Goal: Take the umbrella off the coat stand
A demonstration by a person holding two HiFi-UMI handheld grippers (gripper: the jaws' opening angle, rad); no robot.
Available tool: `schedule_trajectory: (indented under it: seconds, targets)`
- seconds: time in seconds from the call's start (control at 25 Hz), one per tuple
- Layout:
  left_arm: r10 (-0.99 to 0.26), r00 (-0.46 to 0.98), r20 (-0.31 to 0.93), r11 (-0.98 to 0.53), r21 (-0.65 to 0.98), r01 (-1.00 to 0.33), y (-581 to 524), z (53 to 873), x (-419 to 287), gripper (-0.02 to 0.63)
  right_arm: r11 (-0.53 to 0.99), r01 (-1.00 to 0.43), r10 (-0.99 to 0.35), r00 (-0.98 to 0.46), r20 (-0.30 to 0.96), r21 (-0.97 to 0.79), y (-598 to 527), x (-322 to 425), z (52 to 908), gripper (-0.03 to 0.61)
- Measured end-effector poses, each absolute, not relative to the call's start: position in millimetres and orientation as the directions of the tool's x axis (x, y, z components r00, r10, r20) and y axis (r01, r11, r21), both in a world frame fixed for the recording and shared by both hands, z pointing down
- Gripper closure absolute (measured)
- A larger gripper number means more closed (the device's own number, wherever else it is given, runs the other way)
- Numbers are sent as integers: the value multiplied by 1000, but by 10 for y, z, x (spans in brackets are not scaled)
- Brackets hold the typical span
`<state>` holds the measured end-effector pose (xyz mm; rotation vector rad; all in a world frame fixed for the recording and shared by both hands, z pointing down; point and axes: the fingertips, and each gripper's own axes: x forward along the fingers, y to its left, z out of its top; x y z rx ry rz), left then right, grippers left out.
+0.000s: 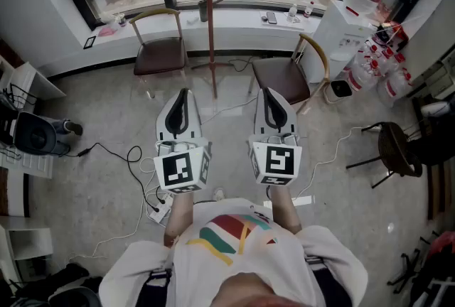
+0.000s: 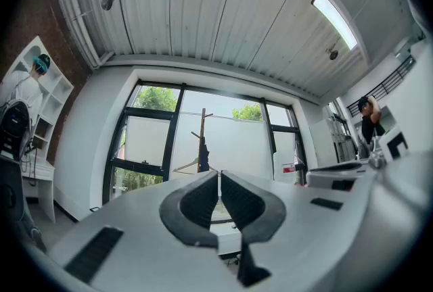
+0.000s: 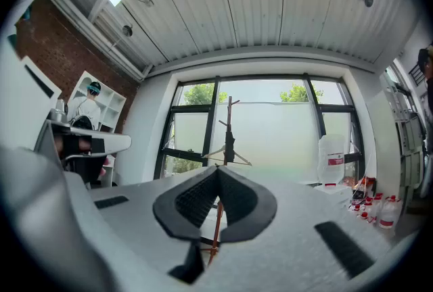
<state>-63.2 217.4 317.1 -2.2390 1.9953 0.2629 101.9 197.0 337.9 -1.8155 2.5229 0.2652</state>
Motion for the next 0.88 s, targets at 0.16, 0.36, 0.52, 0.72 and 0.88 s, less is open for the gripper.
schedule_trajectory:
  seconds: [0.16, 0.36, 0.52, 0.72, 0.88]
  targets:
    - [-971, 110, -214, -116, 18, -993, 2113, 3175, -662, 601, 310, -942, -939, -325, -111, 132, 1921, 985, 3389, 578]
    - [-971, 112, -209, -118, 17, -993, 2076, 3197, -690, 601, 293, -945, -945, -309, -104, 142, 1894, 976, 3415, 578]
    - [-973, 113, -203, -120, 20, -993, 2025, 3221, -719, 601, 299, -945, -944, -313, -101, 135, 1855, 931, 3429, 578]
    - [-974, 113, -197, -121, 26, -992, 1942, 3253, -826, 600, 354, -930, -923, -365, -120, 102, 1815, 761, 3420, 578]
    - [-973, 119, -200, -128, 32, -991, 1845, 3288, -967, 601, 361, -928, -922, -370, -110, 94, 1754, 615, 3491, 578]
